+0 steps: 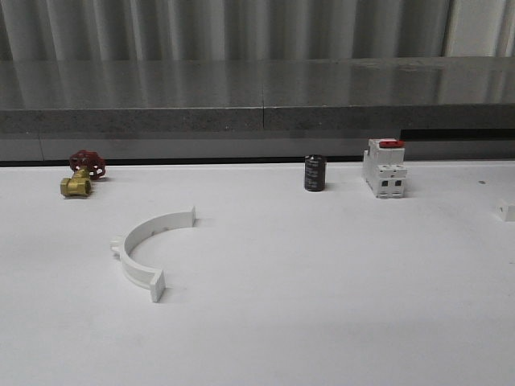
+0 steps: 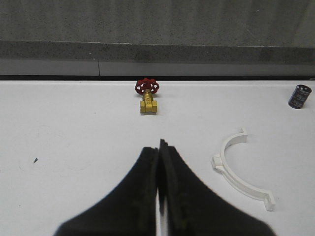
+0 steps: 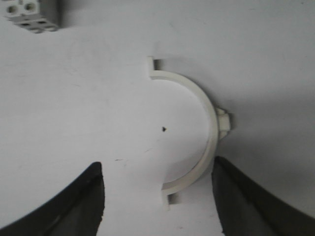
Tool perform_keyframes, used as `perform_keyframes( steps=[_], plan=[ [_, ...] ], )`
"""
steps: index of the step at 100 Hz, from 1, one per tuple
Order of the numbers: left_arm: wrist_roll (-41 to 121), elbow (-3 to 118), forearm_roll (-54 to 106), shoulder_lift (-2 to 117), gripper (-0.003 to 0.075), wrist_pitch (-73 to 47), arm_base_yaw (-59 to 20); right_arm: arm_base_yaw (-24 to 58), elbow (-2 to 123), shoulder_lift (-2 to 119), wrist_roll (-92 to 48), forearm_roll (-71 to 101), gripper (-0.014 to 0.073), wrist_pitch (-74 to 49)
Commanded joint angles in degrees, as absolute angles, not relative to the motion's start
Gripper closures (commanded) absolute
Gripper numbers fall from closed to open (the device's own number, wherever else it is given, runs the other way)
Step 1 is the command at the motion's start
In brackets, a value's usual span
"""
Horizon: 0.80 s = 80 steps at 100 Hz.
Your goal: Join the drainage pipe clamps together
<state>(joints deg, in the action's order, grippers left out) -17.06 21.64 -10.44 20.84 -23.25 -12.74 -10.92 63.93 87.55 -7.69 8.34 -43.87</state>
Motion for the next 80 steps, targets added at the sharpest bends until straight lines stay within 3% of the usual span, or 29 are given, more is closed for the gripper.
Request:
perform_keyframes(
  steps=[1,36,80],
  plan=[
    [-17.05,23.3,-10.66,21.05,0.0741,-19.38,-12.5,-13.08,66.96,89.66,-10.73,8.54,0.0115,-41.68],
    [-17.05,23.3,-10.77,21.05,0.0741,-19.38,-12.5,-17.38,70.88,102.15,-17.16,8.54,0.0115,-41.08],
    [-17.05,23.3,-10.77,21.05,0.0741,-19.04,-12.5,-17.38,71.05,106.85,-20.12,8.54,0.0118,-38.07]
  ],
)
